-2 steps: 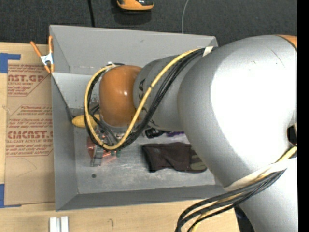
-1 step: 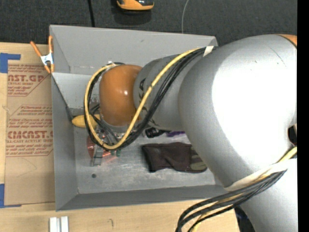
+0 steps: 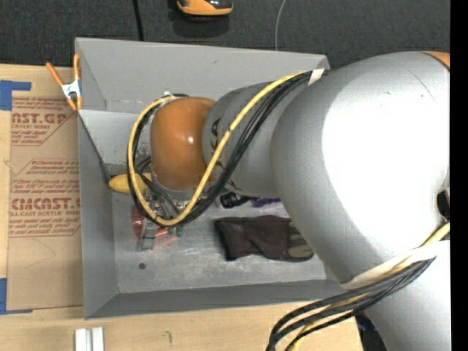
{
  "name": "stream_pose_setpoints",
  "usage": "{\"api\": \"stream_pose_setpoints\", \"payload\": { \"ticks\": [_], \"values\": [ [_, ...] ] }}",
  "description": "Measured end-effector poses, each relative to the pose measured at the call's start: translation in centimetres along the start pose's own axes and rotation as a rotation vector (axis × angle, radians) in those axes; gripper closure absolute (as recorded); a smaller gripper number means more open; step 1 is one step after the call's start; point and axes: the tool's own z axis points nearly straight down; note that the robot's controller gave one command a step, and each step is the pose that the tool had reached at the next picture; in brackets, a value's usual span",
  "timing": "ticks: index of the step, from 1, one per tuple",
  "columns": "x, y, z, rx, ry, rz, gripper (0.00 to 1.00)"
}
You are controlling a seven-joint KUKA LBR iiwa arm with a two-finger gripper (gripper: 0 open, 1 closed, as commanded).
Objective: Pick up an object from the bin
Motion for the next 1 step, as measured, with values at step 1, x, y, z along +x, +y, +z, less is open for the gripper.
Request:
{"api": "stream_pose_setpoints", "payload": {
  "ticks": [1],
  "values": [
    [0.02,0.02,-0.19,0.0,0.0,0.0,1.0]
  ]
}}
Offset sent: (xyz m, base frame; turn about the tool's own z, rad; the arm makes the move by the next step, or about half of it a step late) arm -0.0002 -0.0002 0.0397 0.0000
